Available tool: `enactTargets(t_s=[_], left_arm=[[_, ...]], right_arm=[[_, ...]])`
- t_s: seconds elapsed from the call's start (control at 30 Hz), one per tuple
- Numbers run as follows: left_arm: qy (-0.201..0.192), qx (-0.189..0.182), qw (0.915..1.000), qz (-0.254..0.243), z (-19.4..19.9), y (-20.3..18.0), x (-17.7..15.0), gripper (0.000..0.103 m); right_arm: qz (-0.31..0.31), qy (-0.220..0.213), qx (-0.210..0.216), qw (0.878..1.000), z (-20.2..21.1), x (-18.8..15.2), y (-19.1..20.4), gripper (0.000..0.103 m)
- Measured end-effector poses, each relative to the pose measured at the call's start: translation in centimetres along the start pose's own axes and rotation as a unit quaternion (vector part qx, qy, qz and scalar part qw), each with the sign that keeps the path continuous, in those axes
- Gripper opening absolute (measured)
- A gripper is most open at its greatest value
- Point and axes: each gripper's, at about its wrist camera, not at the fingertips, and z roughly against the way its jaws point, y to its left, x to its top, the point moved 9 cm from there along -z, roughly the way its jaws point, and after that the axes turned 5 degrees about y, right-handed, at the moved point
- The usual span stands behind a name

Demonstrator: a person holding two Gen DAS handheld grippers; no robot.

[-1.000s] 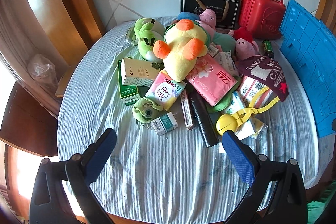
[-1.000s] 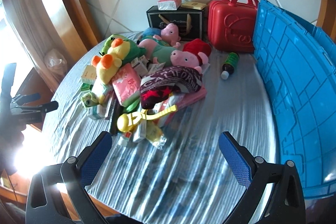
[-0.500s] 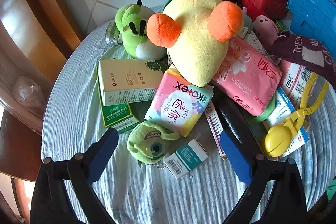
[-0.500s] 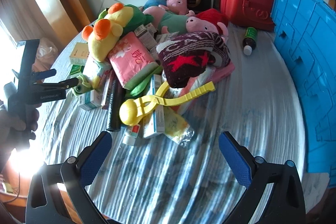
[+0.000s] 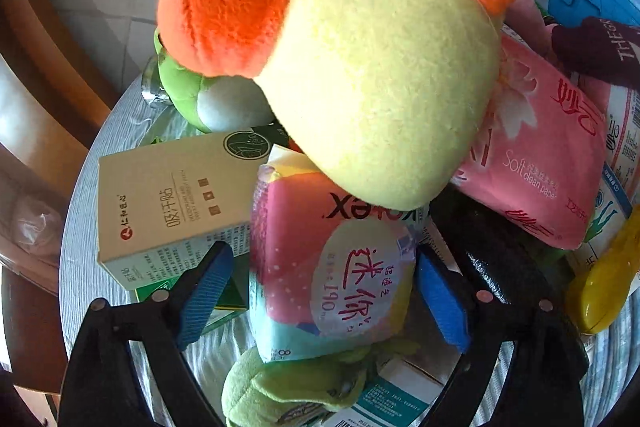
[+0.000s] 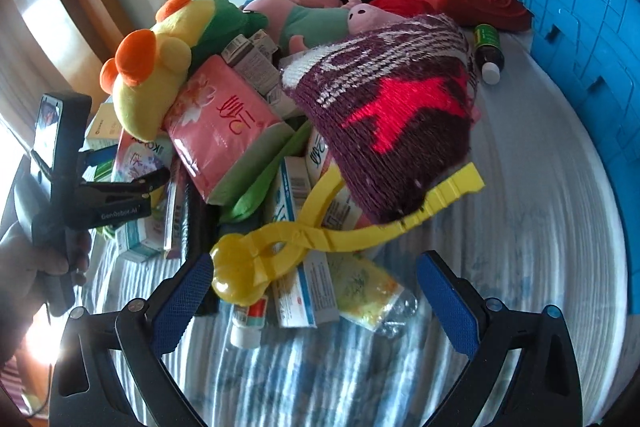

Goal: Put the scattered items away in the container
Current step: 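Grasp the pink Kotex pack with the left gripper while the right gripper grasps the yellow snowball clip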

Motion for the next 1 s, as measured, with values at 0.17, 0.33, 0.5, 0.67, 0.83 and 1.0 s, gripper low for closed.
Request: enactTargets(t_s=[0.17,0.33,0.5,0.67,0.83,1.0], left_arm=[[0.007,-0.013,0.9997,0.019,-0.6,0.5,0.3,0.077],[0.0,-0.023,0.9996,0.016,-0.7,0.6,0.5,0.067],[-0.004,-0.034,0.9991,0.024,0.2,1.0,0.1,0.061],[-0.002,-0.029,0.999,0.034,1.2,1.5,-0.5,0.06],[-0.006,-0.034,0.9977,0.058,2.3,2.5,-0.9,0.06],[-0.012,-0.035,0.9968,0.07,2.8,3.7,-1.3,0.059]], right_arm=[[-0.029,-0.004,-0.009,1.0,-2.1,1.2,-0.1,0.102],[-0.033,-0.005,-0.022,0.999,-3.2,1.6,-0.1,0.073],[-0.053,-0.009,0.005,0.999,-2.7,1.5,-0.1,0.027],[-0.064,-0.016,0.038,0.997,-1.6,1.0,0.0,0.021],[-0.056,-0.023,0.05,0.997,-0.1,0.6,0.4,0.018],[-0.057,-0.028,0.061,0.996,0.6,0.2,-0.3,0.018]])
